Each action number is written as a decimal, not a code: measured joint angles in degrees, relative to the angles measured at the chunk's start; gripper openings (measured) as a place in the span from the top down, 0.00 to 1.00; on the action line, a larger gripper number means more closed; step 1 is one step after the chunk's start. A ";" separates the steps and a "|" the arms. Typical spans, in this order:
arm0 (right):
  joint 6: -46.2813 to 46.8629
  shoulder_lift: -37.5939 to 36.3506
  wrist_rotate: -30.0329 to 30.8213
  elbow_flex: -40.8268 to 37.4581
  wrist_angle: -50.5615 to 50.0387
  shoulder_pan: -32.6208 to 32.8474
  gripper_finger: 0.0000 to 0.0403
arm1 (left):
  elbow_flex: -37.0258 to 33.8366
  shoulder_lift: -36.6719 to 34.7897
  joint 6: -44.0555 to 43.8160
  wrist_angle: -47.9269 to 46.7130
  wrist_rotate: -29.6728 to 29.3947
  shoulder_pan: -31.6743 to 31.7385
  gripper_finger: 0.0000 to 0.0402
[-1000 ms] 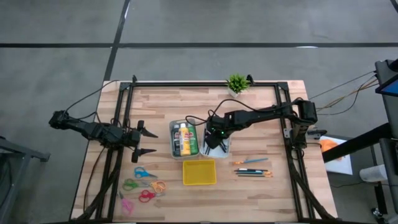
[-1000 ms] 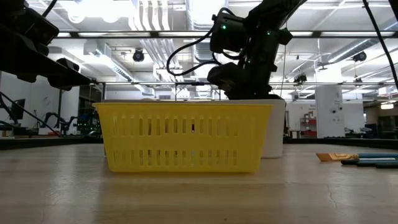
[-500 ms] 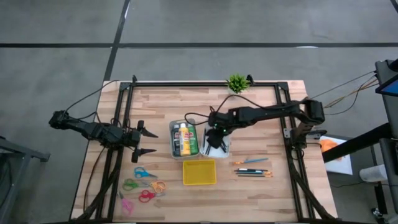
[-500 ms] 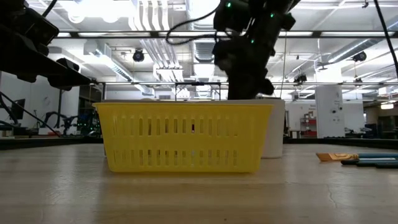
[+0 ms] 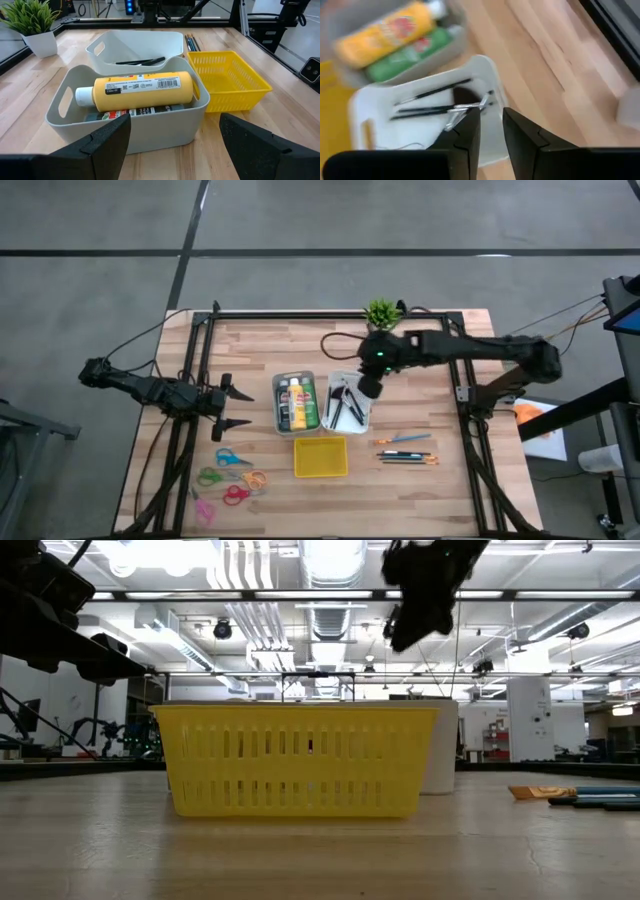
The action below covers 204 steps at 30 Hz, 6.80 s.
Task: Pick & Place Paint Supplies
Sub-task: Put the gold paint brush into the white bin, then put the silver paint brush into the white bin
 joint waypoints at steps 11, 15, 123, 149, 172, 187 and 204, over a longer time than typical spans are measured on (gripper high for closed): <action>-12.18 -19.63 -1.82 -12.76 -4.04 7.34 0.80 | 0.00 0.00 0.00 0.00 0.00 0.00 0.24; -7.35 -25.13 -1.81 -19.43 -4.04 11.49 0.80 | 0.00 0.00 0.00 0.00 0.00 0.00 0.24; 40.73 -35.23 0.05 -38.99 23.56 13.57 0.95 | 0.02 0.00 0.00 0.00 0.00 0.00 0.24; 55.32 -13.23 -3.27 -30.54 31.65 4.68 0.95 | 0.02 0.00 0.00 0.00 0.00 0.02 0.24; 45.48 18.01 -10.34 -0.73 3.45 2.83 0.95 | 0.02 0.00 0.00 0.00 0.00 0.02 0.24; 44.81 24.54 -12.45 2.89 1.84 2.85 0.91 | 0.00 0.00 0.00 0.00 0.00 0.00 0.24; 38.99 23.74 -12.37 3.68 1.77 2.63 0.74 | 0.01 0.00 0.00 0.00 0.00 0.01 0.24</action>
